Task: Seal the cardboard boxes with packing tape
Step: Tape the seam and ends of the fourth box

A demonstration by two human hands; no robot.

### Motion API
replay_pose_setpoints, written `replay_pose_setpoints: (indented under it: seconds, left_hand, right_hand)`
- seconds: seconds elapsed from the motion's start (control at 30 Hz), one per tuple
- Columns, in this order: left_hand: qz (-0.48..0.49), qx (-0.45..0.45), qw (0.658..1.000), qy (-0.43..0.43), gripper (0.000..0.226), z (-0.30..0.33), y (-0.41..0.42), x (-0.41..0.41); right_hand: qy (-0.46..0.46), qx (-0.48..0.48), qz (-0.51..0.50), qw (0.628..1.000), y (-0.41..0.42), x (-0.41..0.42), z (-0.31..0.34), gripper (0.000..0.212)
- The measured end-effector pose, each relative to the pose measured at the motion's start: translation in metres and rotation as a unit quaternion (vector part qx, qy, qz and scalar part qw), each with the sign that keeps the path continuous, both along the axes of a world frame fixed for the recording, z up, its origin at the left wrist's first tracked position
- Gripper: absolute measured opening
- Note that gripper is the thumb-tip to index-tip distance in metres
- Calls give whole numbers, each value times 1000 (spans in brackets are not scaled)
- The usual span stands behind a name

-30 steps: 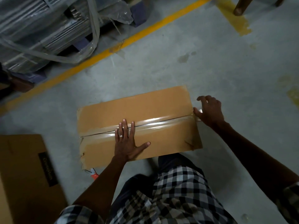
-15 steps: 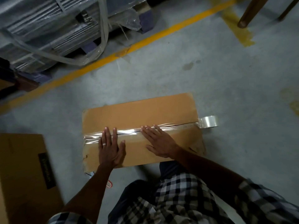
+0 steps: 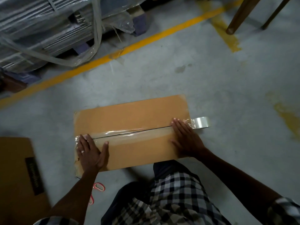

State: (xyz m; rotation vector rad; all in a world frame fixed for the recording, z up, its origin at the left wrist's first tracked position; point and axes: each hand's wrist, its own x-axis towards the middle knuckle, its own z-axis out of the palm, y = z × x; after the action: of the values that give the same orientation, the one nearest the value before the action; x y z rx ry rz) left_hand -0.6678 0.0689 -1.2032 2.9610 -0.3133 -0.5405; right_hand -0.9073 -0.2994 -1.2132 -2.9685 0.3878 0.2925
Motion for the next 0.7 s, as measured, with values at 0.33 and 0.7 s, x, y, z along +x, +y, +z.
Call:
replay_pose_setpoints:
  seconds: [0.33, 0.7]
  left_hand:
    - [243, -111, 961, 73, 72, 14, 13, 61]
    - [448, -126, 883, 55, 57, -16, 34, 88]
  right_hand:
    - [-39, -31, -106, 993, 36, 13, 2, 88]
    - [-109, 65, -279, 952, 22, -20, -3, 86]
